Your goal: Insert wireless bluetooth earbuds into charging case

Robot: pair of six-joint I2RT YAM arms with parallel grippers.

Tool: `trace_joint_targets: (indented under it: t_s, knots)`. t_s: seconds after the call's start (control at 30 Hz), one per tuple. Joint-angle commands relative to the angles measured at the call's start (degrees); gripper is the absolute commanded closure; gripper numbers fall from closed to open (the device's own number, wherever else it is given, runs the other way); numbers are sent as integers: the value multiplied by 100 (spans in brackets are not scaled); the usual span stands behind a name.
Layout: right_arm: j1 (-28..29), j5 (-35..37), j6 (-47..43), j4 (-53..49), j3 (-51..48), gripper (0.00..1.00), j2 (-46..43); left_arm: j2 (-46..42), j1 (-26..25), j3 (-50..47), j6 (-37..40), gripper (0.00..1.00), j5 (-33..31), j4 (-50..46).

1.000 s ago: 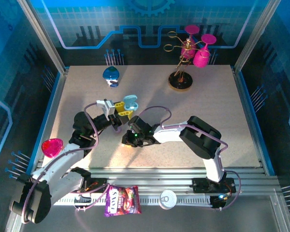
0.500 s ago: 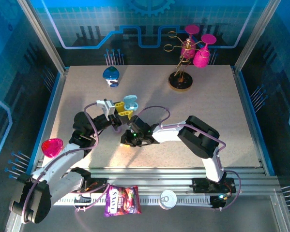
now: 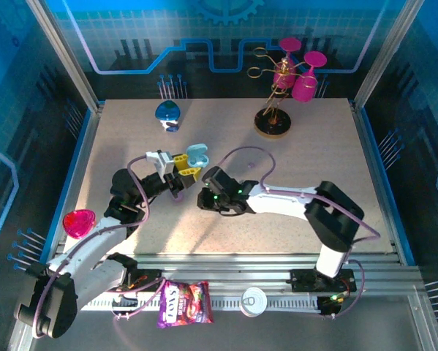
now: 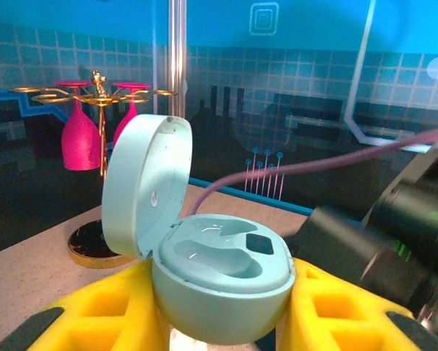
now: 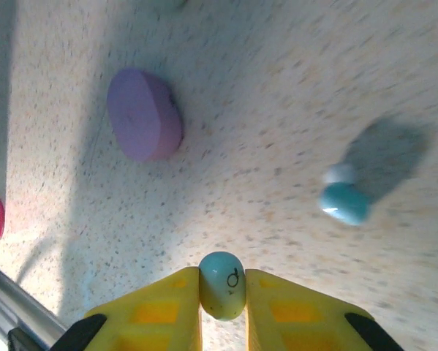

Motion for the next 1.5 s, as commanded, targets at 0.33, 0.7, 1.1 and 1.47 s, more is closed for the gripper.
trace_joint_targets:
  t_s: [0.33,0.7,1.1,1.47]
  knots:
    - [-879,1381,-532,-1670,-582,82,-1130,94,63,23,246,74,-105,-92]
    - [-1044,2095,-852,-2775,-392,84,-1412,353,42,12,126,74,-3,50]
    - [-1041,2925,-443,-4018,-18,87,-1298,678,-166,6,74,74,-11,279]
    - [-1044,2865,-190,-4172,27,86,-1353,1017,-376,28,94,74,-73,488]
